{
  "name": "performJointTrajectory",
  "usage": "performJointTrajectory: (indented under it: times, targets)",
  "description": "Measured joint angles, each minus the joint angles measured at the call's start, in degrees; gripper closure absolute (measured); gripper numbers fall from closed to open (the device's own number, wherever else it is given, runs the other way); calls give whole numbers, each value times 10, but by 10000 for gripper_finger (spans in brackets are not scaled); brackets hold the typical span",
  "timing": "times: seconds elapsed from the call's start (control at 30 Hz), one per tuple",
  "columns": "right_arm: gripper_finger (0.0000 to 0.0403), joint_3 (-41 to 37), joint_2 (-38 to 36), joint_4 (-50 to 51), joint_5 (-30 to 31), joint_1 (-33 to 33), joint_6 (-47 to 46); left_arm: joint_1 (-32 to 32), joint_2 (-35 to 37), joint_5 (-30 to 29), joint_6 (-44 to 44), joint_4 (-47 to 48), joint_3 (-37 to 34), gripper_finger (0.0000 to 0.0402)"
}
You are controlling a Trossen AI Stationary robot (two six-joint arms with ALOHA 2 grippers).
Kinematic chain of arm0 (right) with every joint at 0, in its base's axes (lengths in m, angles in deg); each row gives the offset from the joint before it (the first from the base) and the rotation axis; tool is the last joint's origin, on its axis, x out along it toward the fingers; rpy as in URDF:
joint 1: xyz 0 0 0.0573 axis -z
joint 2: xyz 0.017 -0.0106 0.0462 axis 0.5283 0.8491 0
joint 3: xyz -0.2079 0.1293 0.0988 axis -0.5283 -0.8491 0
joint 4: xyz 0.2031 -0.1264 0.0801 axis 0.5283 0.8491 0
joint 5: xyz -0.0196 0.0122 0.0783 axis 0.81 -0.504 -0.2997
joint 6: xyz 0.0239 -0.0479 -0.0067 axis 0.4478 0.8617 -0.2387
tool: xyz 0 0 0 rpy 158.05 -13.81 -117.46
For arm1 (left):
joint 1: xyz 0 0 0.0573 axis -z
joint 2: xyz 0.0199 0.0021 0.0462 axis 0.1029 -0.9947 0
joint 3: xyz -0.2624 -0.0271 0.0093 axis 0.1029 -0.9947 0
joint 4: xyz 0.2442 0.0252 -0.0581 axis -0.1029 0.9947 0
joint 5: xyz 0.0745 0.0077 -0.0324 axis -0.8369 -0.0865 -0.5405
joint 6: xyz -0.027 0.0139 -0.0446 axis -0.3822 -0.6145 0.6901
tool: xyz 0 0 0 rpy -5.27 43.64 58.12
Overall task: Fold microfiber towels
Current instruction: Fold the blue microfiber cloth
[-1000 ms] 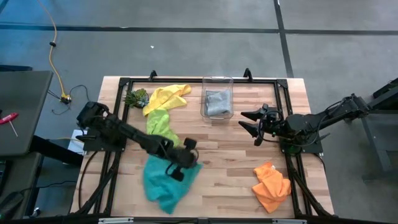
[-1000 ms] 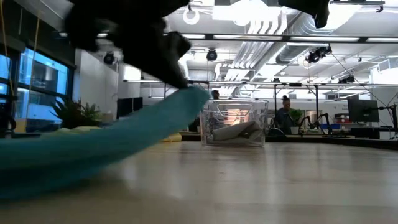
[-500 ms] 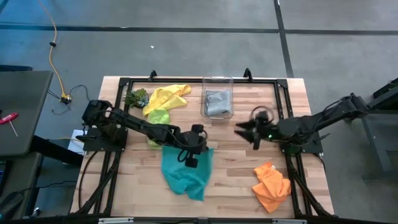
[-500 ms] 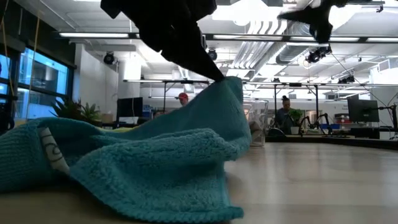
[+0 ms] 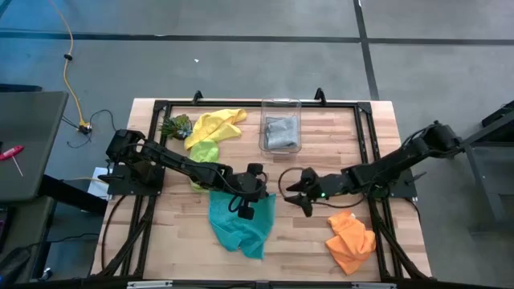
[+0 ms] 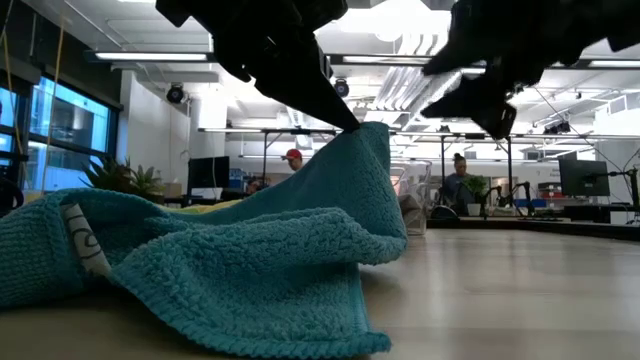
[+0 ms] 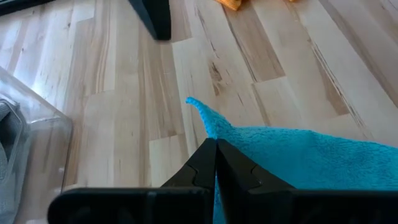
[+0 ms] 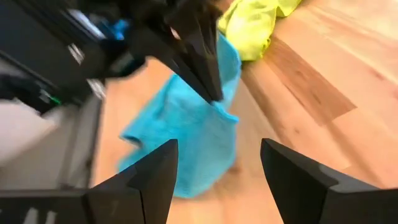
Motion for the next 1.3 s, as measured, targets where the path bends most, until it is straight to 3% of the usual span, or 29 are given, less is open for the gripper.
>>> performJointTrajectory:
  times: [0.17,0.43,0.7,1.07,1.3]
  targets:
    - [181,0,46,-14,6,25,26,1,0,0,-5,-1,0,401]
    - [181,0,104,-126,-102,70,80,1,0,2,-15,1,0,401]
    - [183,0,107,-138,-109,74,89,1,0,2,-14,1,0,401]
    - [272,0,107,-142,-114,74,74,-2,1,2,-30,-7,0,401]
    - [283,0,107,-137,-124,74,41,-2,1,-1,-29,-13,0,401]
